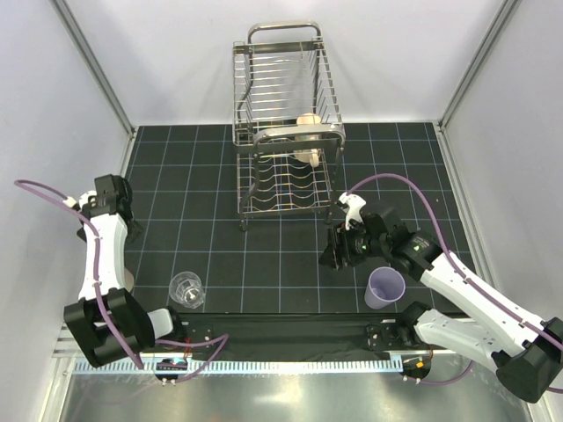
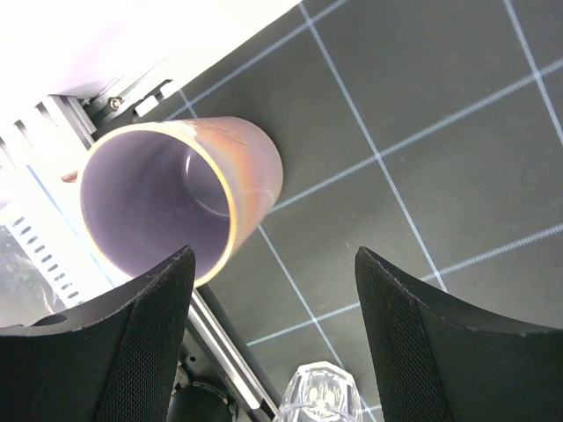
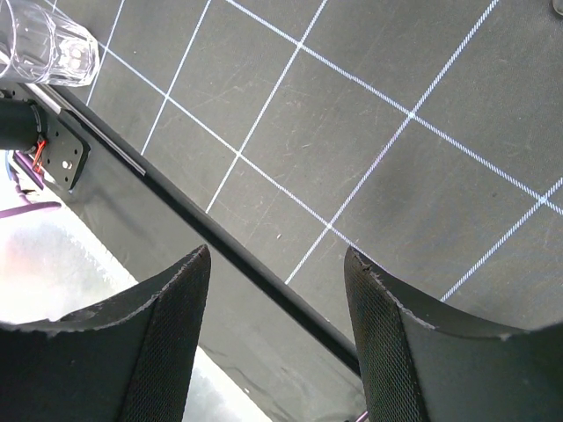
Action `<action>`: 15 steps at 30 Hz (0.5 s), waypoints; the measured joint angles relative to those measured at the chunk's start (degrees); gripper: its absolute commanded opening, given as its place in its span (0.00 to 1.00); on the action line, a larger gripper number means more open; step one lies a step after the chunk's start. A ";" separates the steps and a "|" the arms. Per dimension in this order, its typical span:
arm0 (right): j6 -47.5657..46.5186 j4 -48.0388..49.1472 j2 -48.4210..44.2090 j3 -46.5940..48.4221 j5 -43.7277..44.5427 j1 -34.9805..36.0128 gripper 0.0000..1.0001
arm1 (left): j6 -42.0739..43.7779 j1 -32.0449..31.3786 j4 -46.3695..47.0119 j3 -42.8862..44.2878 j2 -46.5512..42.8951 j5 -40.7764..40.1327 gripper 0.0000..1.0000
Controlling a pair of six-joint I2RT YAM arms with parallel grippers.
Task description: Load the cups into the dish rack
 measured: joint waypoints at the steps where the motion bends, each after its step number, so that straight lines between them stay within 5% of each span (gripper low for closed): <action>1: -0.13 0.02 0.04 0.00 -0.11 0.00 0.64 | 0.11 0.61 0.39 -0.31 0.00 -0.04 0.71; 15: -1.09 0.09 0.04 0.00 -0.52 0.00 0.64 | 0.00 5.31 4.17 -4.57 2.51 0.66 0.64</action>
